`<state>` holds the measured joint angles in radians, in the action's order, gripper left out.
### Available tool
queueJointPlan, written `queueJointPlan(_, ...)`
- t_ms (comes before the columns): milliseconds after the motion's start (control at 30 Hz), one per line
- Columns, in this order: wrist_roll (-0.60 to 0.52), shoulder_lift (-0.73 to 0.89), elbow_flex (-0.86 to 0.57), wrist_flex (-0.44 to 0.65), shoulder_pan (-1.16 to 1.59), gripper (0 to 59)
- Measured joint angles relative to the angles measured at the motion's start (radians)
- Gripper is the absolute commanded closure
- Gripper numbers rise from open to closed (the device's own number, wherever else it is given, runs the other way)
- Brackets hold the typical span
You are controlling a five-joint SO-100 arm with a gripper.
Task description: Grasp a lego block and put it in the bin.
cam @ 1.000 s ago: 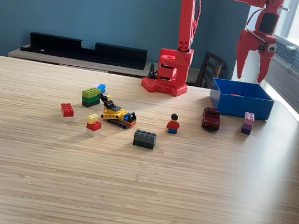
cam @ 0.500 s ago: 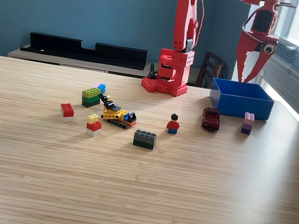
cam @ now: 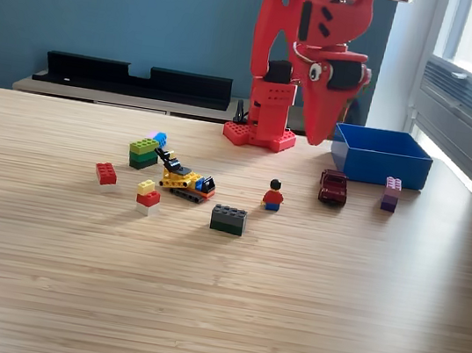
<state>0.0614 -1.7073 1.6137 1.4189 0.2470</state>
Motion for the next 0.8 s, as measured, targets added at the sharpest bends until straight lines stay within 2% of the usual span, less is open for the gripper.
queueJointPlan(567, 0.02, 0.0, 0.032, -0.12, -0.241, 58.5)
queueJointPlan(800, 0.038, 0.0, 0.032, -0.158, -0.218, 58.5)
